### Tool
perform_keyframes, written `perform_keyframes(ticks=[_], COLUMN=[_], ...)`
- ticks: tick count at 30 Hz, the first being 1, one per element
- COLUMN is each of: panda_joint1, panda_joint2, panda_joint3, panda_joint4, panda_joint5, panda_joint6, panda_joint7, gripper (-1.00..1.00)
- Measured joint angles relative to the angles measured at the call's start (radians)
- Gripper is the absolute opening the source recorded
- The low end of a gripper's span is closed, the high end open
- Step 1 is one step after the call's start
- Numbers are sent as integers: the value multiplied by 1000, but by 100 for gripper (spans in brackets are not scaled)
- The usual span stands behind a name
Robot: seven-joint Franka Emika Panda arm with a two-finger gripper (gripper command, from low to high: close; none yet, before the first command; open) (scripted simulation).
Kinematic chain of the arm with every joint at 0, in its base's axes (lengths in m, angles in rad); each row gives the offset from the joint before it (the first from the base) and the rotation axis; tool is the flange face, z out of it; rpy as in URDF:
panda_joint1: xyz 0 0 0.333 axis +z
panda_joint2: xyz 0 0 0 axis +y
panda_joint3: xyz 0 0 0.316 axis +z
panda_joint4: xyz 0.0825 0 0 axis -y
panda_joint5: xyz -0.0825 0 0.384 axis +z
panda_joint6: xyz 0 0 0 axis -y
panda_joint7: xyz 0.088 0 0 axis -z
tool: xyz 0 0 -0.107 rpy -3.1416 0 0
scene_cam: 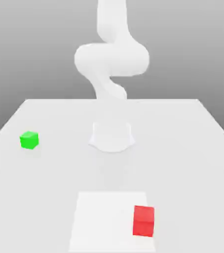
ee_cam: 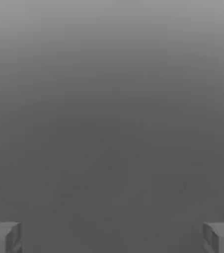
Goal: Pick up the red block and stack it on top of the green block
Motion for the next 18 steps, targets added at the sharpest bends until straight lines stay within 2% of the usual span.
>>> perform_keyframes(ticks=[12,18], panda_joint1=[209,275], panda_joint2=[368,550], panda_joint3=[-133,-160], panda_joint4=[-117,-175], panda_joint5=[43,77], panda_joint6=[168,250], panda_joint7=[-530,-800], gripper=[0,0])
